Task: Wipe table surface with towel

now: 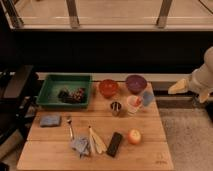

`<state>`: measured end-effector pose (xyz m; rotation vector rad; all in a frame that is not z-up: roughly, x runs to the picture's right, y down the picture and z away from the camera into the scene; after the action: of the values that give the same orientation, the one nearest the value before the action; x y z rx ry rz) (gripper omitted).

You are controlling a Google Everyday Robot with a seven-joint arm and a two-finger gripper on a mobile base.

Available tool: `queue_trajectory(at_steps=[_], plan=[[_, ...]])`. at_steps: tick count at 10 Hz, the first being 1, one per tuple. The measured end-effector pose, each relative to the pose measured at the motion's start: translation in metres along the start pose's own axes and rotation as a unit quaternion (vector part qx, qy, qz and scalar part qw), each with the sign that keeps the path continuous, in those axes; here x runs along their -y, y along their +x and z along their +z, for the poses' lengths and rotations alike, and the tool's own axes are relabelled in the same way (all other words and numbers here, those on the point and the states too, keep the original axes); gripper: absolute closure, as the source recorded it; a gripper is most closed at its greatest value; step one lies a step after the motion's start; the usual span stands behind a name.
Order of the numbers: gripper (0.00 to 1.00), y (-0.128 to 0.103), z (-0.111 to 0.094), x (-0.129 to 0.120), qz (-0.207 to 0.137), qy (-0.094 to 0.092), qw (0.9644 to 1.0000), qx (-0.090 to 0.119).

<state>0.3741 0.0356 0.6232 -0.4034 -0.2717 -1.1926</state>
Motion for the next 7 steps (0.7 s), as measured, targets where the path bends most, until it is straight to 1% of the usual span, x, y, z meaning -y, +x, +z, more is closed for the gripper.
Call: queue_trajectory(at_steps=[4,5,6,7], plan=[[0.20,0.000,0.000,0.000,-0.002,0.002,1.0000,0.001],[0.20,-0.003,0.003,0.002,-0.013,0.007,0.9998,0.011],[0.20,-0.007,0.008,0.009,-0.026,0.013,0.9994,0.021],[0.20,-0.016,0.013,0.024,-0.044,0.024,0.9981,0.037]])
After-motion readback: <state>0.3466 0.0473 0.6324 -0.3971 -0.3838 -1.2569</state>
